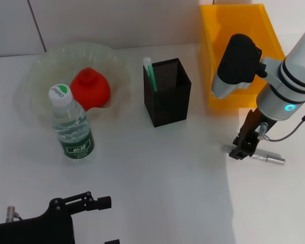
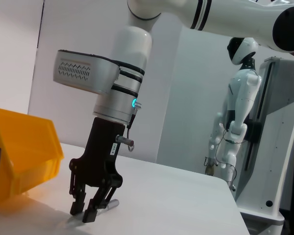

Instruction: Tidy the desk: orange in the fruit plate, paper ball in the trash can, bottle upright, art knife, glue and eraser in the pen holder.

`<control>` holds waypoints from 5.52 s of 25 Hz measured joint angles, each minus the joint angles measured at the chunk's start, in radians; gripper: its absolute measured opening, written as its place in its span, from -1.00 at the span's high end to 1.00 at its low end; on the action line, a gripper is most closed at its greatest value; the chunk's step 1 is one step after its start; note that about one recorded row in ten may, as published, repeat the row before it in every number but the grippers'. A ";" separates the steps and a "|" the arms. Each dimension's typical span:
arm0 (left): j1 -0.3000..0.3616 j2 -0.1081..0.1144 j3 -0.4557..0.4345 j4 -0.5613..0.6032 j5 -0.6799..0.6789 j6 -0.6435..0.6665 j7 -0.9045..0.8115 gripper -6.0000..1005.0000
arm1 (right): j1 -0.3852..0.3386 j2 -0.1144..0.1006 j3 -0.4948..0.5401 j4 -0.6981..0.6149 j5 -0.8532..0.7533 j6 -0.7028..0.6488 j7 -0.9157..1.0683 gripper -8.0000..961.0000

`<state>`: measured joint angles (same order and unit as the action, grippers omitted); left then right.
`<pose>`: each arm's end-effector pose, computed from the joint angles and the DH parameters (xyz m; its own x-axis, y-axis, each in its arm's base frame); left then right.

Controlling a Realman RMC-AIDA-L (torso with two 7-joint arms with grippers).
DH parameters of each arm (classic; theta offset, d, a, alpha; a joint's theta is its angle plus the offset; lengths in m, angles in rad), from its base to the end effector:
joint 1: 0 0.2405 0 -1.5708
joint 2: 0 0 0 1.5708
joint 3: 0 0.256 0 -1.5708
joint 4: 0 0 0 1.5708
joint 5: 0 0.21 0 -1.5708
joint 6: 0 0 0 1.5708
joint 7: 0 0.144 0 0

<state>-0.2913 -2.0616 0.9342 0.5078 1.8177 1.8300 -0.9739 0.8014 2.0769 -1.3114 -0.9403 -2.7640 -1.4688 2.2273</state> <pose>-0.2880 0.2158 -0.0264 0.7608 0.2030 0.6164 0.2352 -0.9715 0.0297 0.2123 0.3817 -0.0215 0.7416 -0.4653 0.4834 -0.3280 -0.8799 -0.3437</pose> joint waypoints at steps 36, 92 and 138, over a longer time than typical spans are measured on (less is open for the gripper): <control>0.005 0.000 0.000 0.004 0.000 0.012 0.004 -0.56 | 0.018 -0.002 0.118 -0.100 0.086 -0.107 0.001 0.71; 0.003 0.001 -0.010 0.000 -0.003 -0.001 0.009 -0.56 | -0.272 0.013 0.244 0.329 1.462 0.234 -1.320 0.73; 0.000 0.000 -0.035 -0.003 -0.023 0.001 -0.045 -0.56 | -0.163 0.011 0.215 0.580 1.566 0.305 -1.533 0.49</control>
<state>-0.2911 -2.0618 0.8995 0.5050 1.7947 1.8314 -1.0184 0.6389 2.0883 -1.0967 -0.3603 -1.1981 -1.1643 0.6947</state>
